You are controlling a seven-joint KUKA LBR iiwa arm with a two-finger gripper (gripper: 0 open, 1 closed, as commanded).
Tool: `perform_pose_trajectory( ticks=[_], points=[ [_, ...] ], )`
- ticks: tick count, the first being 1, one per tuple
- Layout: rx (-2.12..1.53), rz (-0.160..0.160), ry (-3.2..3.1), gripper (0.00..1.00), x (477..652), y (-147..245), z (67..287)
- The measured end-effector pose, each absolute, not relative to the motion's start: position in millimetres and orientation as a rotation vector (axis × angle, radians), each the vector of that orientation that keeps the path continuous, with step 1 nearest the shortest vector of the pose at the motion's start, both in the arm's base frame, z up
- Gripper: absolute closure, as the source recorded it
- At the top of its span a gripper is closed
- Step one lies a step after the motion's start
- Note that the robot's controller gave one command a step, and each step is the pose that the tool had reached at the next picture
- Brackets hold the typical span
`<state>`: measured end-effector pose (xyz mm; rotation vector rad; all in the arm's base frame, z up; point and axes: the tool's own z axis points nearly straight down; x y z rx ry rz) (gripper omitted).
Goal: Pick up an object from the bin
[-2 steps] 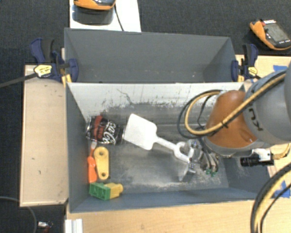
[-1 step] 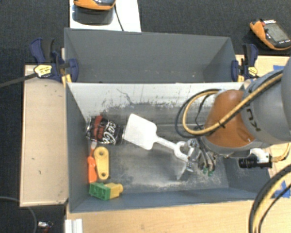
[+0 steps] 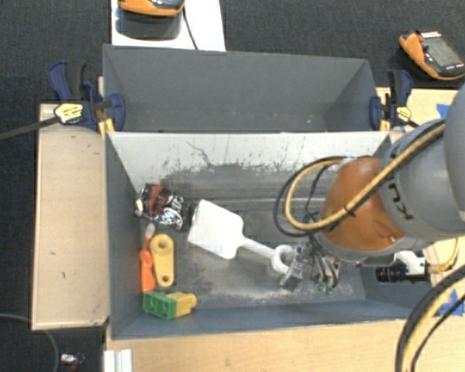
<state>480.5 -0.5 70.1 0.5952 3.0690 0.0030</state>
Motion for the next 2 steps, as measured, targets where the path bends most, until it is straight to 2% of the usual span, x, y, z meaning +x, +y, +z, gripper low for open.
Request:
perform_pose_trajectory(
  ticks=[1, 2],
  points=[
    [0.593, 0.003, 3.069, 1.00, 480.6, -0.7, 70.1],
    [0.660, 0.004, 3.054, 1.00, 496.6, -25.3, 77.5]
  ],
)
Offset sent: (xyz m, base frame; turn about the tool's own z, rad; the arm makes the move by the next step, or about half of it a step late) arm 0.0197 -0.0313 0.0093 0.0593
